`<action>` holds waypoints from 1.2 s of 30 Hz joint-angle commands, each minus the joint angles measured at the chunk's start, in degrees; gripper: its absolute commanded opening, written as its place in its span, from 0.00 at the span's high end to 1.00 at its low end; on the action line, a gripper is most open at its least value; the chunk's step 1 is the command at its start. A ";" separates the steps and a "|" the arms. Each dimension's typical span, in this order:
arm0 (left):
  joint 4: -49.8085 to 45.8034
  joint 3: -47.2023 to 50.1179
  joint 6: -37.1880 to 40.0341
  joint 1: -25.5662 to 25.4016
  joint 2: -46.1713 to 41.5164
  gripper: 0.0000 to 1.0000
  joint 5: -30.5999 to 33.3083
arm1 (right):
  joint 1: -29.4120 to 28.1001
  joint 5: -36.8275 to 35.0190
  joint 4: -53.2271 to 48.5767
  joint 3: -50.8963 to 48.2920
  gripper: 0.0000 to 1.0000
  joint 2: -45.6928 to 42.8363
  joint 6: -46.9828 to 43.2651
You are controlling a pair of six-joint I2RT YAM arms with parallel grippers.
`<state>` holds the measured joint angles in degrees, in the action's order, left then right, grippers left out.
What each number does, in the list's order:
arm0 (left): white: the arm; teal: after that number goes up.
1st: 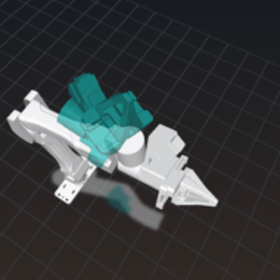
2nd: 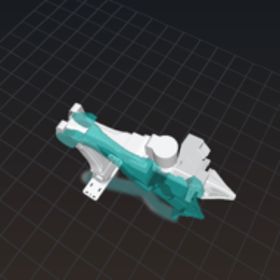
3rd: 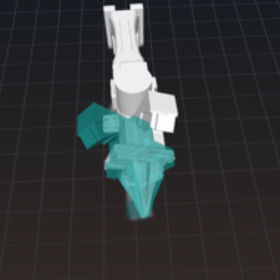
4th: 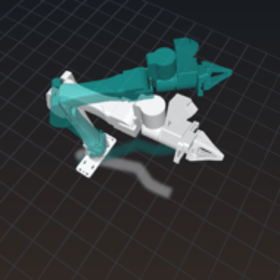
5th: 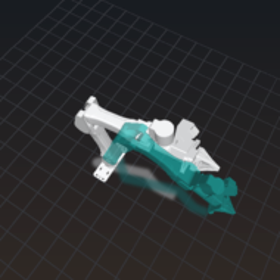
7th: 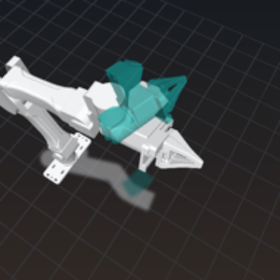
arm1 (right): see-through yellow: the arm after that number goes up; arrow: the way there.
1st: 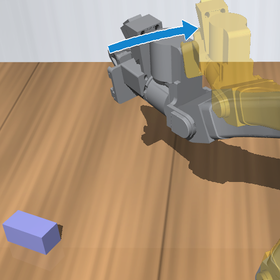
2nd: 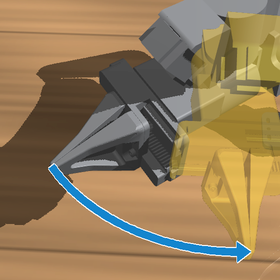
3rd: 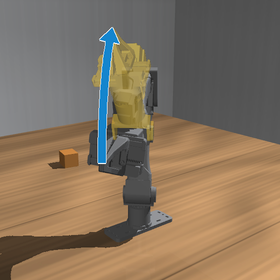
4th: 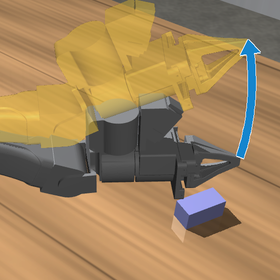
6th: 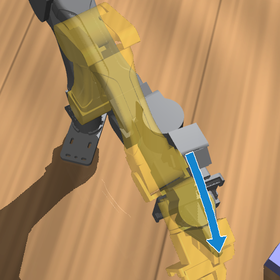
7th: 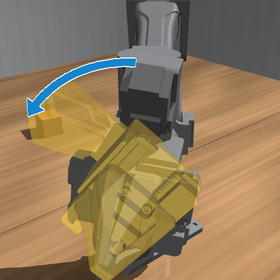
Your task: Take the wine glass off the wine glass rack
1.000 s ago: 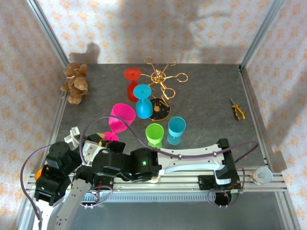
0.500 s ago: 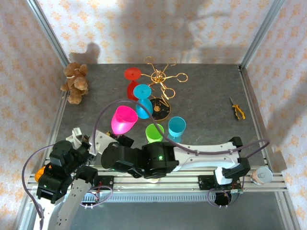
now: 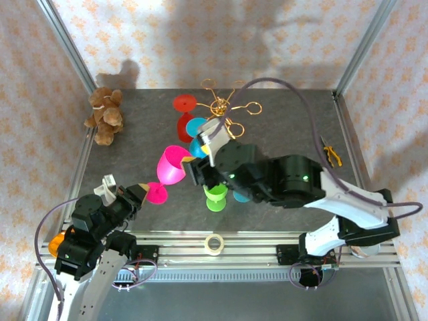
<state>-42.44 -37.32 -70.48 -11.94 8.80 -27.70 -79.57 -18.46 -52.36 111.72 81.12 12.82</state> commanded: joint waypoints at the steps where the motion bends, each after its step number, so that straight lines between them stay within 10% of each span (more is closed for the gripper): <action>1: 4.58 0.98 2.50 0.34 -0.27 1.00 -0.97 | 5.26 7.95 -0.65 -4.20 0.41 -3.21 7.03; 15: 9.46 2.86 3.51 0.34 -1.30 1.00 -2.44 | 16.05 28.48 5.17 -13.13 0.32 -5.64 13.90; 36: 10.53 3.48 2.63 0.34 -2.73 1.00 -2.79 | 18.31 37.92 13.89 -17.00 0.39 -1.94 17.38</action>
<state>-34.89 -34.26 -68.49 -11.94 6.85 -29.63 -61.43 17.45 -41.01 95.07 78.74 29.41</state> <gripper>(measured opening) 0.047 0.612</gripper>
